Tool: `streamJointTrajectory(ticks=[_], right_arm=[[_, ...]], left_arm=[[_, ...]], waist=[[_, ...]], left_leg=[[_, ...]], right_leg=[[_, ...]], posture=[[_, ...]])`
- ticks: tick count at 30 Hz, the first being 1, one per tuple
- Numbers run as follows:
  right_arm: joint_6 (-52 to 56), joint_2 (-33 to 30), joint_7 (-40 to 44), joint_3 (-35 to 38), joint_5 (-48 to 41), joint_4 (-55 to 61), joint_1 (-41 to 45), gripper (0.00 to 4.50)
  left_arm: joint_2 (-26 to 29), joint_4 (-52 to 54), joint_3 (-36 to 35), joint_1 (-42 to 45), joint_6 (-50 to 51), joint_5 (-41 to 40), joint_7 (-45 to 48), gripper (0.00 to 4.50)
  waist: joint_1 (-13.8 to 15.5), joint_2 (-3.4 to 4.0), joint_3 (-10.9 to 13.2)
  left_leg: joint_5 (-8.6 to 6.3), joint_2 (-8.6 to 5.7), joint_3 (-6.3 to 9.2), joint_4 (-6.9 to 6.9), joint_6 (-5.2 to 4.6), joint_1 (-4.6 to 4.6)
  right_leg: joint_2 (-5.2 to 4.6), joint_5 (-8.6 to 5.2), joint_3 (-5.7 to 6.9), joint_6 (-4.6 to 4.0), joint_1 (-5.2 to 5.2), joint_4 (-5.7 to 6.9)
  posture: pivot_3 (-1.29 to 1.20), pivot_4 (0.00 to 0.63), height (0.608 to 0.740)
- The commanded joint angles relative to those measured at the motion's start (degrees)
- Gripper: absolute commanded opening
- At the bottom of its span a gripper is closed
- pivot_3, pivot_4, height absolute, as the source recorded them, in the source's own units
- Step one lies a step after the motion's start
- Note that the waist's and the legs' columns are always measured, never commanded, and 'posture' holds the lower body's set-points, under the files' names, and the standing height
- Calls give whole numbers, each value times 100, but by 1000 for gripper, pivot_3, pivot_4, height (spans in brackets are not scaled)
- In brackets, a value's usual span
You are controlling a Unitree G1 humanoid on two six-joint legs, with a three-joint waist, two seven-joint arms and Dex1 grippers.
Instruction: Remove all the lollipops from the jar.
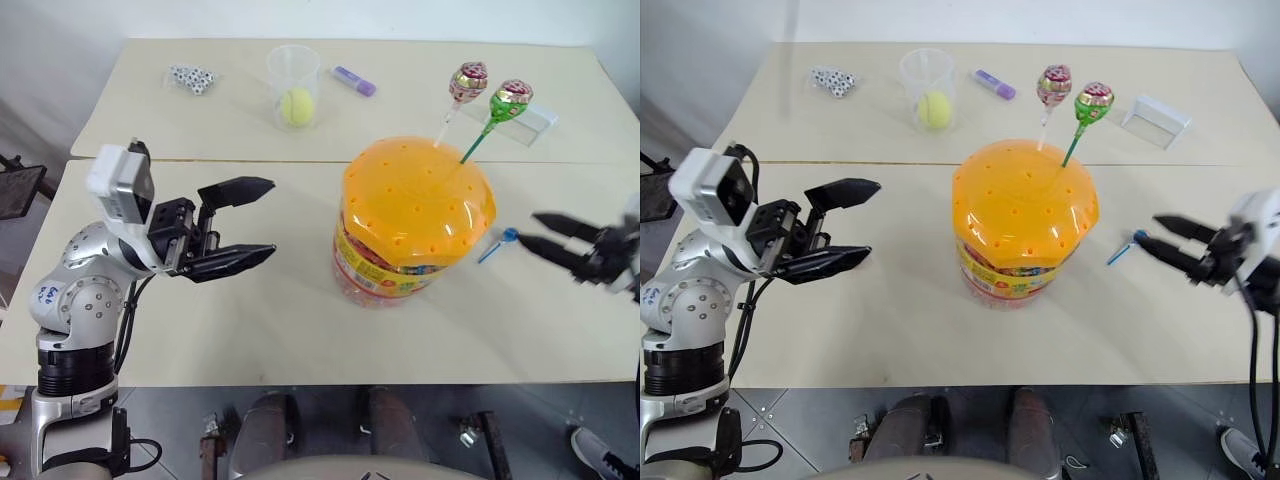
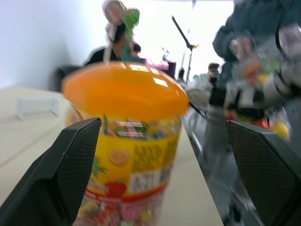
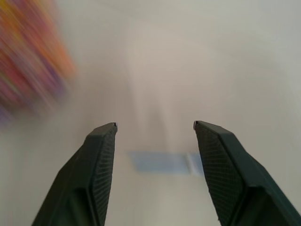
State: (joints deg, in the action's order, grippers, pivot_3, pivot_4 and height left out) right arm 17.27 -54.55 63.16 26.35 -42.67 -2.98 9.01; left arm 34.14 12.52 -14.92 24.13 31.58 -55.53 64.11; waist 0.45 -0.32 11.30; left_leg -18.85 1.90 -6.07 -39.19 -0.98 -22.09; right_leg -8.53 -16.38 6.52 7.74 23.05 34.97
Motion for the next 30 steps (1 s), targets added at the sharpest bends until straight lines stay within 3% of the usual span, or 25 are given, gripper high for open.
streamJointTrajectory(ticks=[1,8,15,18,24,30], right_arm=[[676,44,-446,575,-1024,1267,212,2546],[1143,403,-1249,-142,-1454,2253,1387,2546],[1439,446,-1124,-644,-1419,2283,1899,2546],[1439,474,-1009,-718,-1372,2274,1885,1922],[1427,549,-1008,-672,-1348,2174,1960,29],[1556,592,-1155,-131,-1765,2053,1877,29]], left_arm=[[-105,-47,-380,107,169,-507,-336,4500],[-284,-296,-382,339,253,-641,-502,4500],[-414,-356,-359,502,265,-646,-493,4500],[-452,-339,-344,526,283,-662,-472,4500],[-519,-378,-348,589,283,-682,-445,4500],[-578,-471,-287,701,283,-672,-297,4500]], waist=[[37,-3,-1],[100,-4,-1],[101,-4,-1],[89,-5,-1],[90,-5,-1],[99,-5,-1]], left_leg=[[0,0,4,-1,0,0],[0,-7,6,-7,-1,-3],[0,-8,-14,-5,0,-15],[0,-8,-18,-5,0,-17],[0,-8,-20,-6,0,-16],[0,-8,-19,-5,0,-16]], right_leg=[[0,1,1,0,-1,0],[-1,2,0,0,-5,-5],[0,2,21,1,-2,-1],[0,2,23,1,-2,-2],[0,2,21,1,-2,-2],[0,2,22,1,-2,-1]], posture=[[0,150,740],[0,150,740],[0,150,740],[0,150,740],[0,150,740],[0,150,740]])
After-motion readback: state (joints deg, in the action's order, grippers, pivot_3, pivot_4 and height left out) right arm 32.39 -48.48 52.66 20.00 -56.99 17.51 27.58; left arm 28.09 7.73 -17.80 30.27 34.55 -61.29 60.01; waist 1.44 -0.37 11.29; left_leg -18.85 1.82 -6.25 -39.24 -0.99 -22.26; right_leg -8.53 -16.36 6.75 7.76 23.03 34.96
